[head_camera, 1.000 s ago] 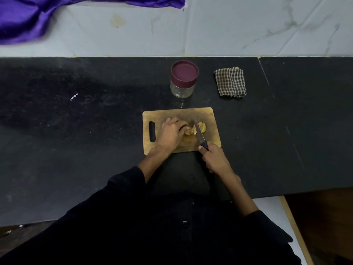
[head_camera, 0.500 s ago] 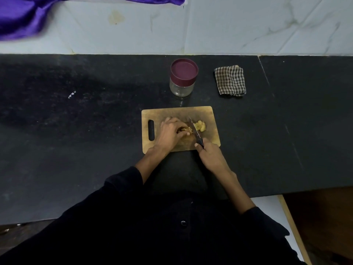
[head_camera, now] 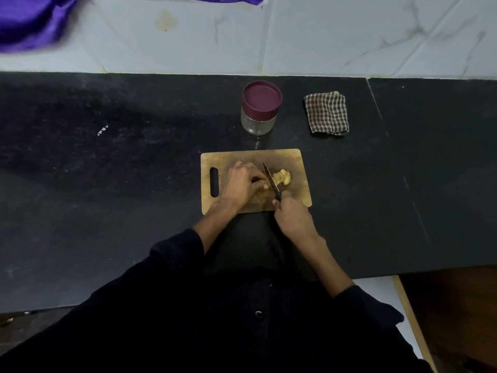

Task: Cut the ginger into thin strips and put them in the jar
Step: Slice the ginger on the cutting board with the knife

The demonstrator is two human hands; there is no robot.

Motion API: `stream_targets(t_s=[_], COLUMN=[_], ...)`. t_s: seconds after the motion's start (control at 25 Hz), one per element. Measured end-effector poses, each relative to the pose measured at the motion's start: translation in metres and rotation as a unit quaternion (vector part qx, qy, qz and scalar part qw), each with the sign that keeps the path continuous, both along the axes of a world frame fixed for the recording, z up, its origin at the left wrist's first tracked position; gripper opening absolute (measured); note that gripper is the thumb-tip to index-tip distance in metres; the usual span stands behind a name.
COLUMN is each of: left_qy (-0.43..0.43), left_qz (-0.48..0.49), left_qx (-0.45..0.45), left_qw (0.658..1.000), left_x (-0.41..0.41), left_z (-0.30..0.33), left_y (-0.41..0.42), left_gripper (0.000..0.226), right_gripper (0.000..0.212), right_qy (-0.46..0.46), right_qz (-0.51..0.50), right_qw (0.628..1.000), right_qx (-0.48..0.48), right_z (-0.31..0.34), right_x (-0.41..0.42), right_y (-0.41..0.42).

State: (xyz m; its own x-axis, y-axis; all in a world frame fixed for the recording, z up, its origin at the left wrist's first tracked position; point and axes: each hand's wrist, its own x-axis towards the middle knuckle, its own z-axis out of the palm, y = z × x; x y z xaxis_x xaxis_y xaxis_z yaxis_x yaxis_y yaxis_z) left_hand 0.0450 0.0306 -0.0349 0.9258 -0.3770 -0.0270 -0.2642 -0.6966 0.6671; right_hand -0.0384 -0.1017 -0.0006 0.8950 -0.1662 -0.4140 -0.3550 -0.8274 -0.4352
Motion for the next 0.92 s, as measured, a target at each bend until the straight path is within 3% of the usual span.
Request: stream_targets(t_s=[0.44, 0.72, 0.92], left_qy=[-0.008, 0.011, 0.016], left_qz=[-0.002, 0.036, 0.031], left_qx=[0.002, -0.007, -0.026], left_qw=[1.0, 0.999, 0.999], left_x=[0.0, -0.003, -0.002], left_z=[0.002, 0.0, -0.002], left_y=[0.0, -0.004, -0.001], left_gripper=[0.016, 0.02, 0.021], right_gripper=[0.027, 0.013, 0.021], right_qy=[0.029, 0.054, 0.064], right_qz=[-0.014, -0.021, -0.009], right_qw=[0.998, 0.998, 0.998], right_qx=[-0.049, -0.032, -0.015], right_z=[0.009, -0.001, -0.002], right_x=[0.024, -0.014, -0.03], right_y=[0.019, 0.014, -0.002])
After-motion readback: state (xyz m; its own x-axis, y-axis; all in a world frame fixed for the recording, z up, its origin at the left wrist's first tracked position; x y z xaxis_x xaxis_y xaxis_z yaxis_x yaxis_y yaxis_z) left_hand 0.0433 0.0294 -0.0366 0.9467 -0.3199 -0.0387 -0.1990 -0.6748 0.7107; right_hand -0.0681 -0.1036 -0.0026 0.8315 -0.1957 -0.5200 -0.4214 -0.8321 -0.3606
